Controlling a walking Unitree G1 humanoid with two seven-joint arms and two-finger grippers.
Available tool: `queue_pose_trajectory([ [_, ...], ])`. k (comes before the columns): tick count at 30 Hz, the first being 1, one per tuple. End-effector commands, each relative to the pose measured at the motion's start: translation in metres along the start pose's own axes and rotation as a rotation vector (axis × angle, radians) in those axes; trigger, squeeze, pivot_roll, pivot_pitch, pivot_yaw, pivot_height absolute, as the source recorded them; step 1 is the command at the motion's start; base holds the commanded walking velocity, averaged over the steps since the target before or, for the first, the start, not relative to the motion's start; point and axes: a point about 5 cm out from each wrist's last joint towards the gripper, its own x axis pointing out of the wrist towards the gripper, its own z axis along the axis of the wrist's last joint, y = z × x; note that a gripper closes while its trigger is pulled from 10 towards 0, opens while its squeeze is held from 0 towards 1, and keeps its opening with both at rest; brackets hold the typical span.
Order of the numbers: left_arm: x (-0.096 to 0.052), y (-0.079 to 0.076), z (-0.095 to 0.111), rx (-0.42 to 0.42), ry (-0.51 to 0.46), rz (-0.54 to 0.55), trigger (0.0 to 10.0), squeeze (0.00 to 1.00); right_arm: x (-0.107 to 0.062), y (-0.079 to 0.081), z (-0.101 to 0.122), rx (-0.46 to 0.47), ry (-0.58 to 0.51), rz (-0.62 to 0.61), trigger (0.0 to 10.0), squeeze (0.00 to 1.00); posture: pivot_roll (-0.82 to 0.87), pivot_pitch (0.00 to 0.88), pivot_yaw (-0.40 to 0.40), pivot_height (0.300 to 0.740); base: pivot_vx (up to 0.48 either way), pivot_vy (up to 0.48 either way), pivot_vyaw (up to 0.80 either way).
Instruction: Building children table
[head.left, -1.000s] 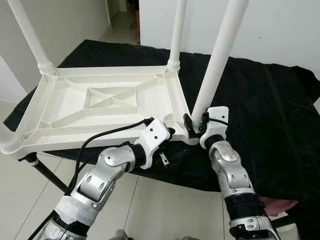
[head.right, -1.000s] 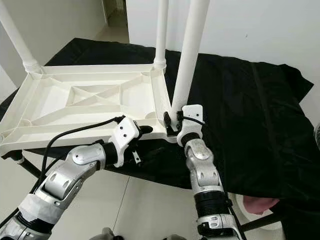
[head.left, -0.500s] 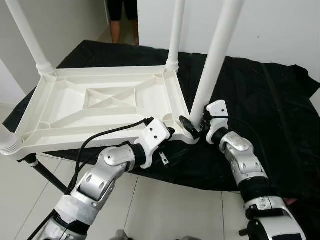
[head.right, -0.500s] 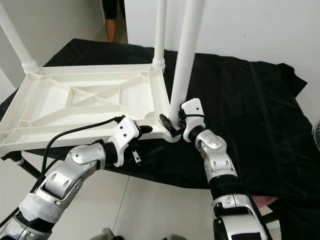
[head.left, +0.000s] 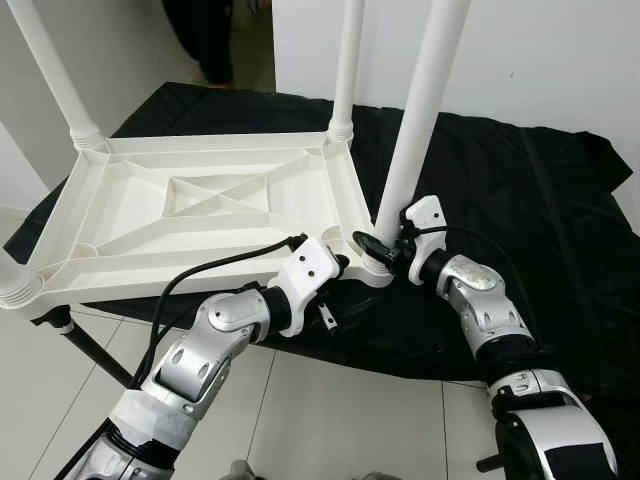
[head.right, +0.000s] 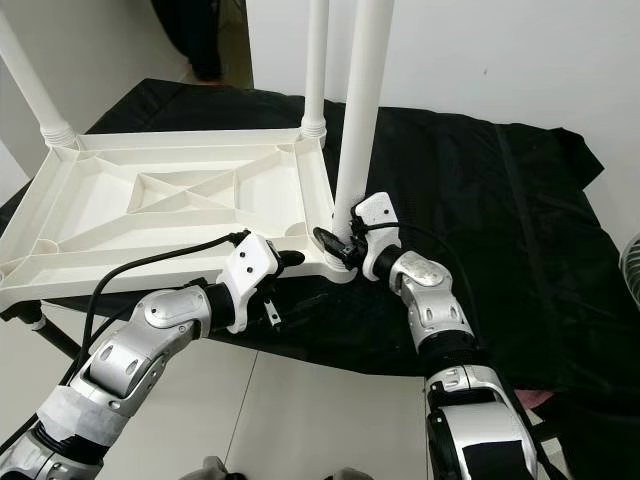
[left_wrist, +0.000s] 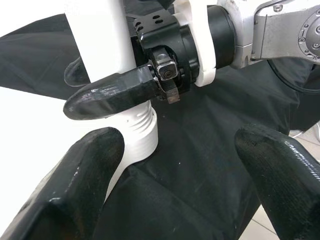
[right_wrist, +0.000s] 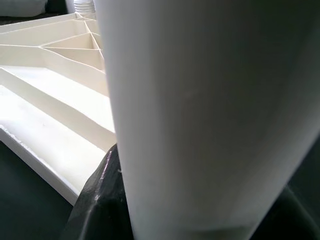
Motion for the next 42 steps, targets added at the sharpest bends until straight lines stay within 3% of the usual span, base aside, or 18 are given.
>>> queue_pose_trajectory([
  [1,-0.001,-0.002,-0.001,0.006,0.006,-0.013,10.0,0.0,0.001,0.007,-0.01,0.016,0.041,0.046,0.0,0.0,-0.05,0.0,0.003,0.74,0.0,0.0,0.0],
  [2,-0.001,-0.002,-0.001,0.005,0.005,-0.015,10.0,0.0,-0.001,0.008,-0.012,0.013,0.041,0.037,0.0,0.0,-0.05,0.0,0.002,0.74,0.0,0.0,0.0],
  [3,0.0,-0.003,-0.001,0.004,0.005,-0.017,10.0,0.0,-0.002,0.007,-0.014,0.013,0.043,0.003,10.0,0.0,-0.06,0.0,0.001,0.74,0.0,0.0,0.0],
  [8,0.0,-0.003,-0.001,0.003,0.005,-0.019,10.0,0.0,-0.003,0.007,-0.015,0.018,0.041,-0.024,10.0,0.0,-0.06,0.0,0.001,0.74,0.0,0.0,0.0],
  [13,0.001,-0.005,-0.002,-0.001,0.003,-0.029,10.0,0.0,-0.011,0.002,-0.015,0.056,0.034,-0.255,10.0,0.0,-0.07,0.008,0.004,0.74,0.0,0.0,0.0],
  [16,0.001,-0.005,-0.002,-0.001,0.003,-0.029,10.0,0.0,-0.011,0.002,-0.015,0.056,0.034,-0.255,10.0,0.0,-0.07,0.008,0.004,0.74,0.0,0.0,0.0],
  [18,0.001,-0.006,-0.002,-0.003,0.004,-0.032,10.0,0.0,-0.014,0.001,-0.015,0.07,0.035,-0.326,10.0,0.0,-0.08,0.01,0.005,0.74,0.0,0.0,0.0],
  [19,0.002,-0.006,-0.002,-0.004,0.004,-0.035,10.0,0.0,-0.018,0.002,-0.014,0.088,0.027,-0.433,10.0,0.0,-0.08,0.015,0.006,0.74,0.0,0.0,0.0],
  [20,0.002,-0.006,-0.002,-0.005,0.003,-0.038,10.0,0.0,-0.021,0.007,-0.014,0.107,0.024,-0.539,10.0,0.0,-0.08,0.018,0.006,0.74,0.0,0.0,0.0],
  [23,0.002,-0.006,-0.002,-0.005,0.003,-0.039,10.0,0.0,-0.023,0.012,-0.014,0.117,0.019,-0.61,10.0,0.0,-0.08,0.018,0.006,0.74,0.0,0.0,0.0],
  [25,0.003,-0.007,-0.002,-0.005,0.002,-0.041,10.0,0.0,-0.024,0.024,-0.013,0.117,0.019,-0.717,10.0,0.0,-0.08,0.019,0.005,0.74,0.0,0.0,0.0],
  [27,0.003,-0.007,-0.002,-0.005,0.002,-0.041,10.0,0.0,-0.024,0.024,-0.013,0.117,0.019,-0.717,10.0,0.0,-0.08,0.019,0.005,0.74,0.0,0.0,0.0],
  [29,0.003,-0.007,-0.002,-0.006,0.001,-0.04,10.0,0.0,-0.023,0.036,-0.012,0.136,0.027,-0.811,10.0,0.0,-0.08,0.019,0.005,0.74,0.0,0.0,0.0],
  [38,0.002,-0.007,-0.002,-0.008,0.002,-0.038,10.0,0.0,-0.02,0.045,-0.009,0.155,0.038,-0.815,10.0,0.0,-0.08,0.025,0.001,0.74,0.0,0.0,0.0],
  [39,0.002,-0.007,-0.002,-0.009,0.002,-0.037,10.0,0.0,-0.02,0.043,-0.007,0.159,0.032,-0.804,10.0,1.0,-0.07,0.029,-0.001,0.74,0.0,0.0,0.0],
  [42,0.001,-0.006,-0.001,-0.009,0.002,-0.033,10.0,0.0,-0.022,0.037,-0.003,0.167,0.007,-0.771,10.0,1.0,-0.07,0.029,-0.001,0.74,0.0,0.0,0.0],
])
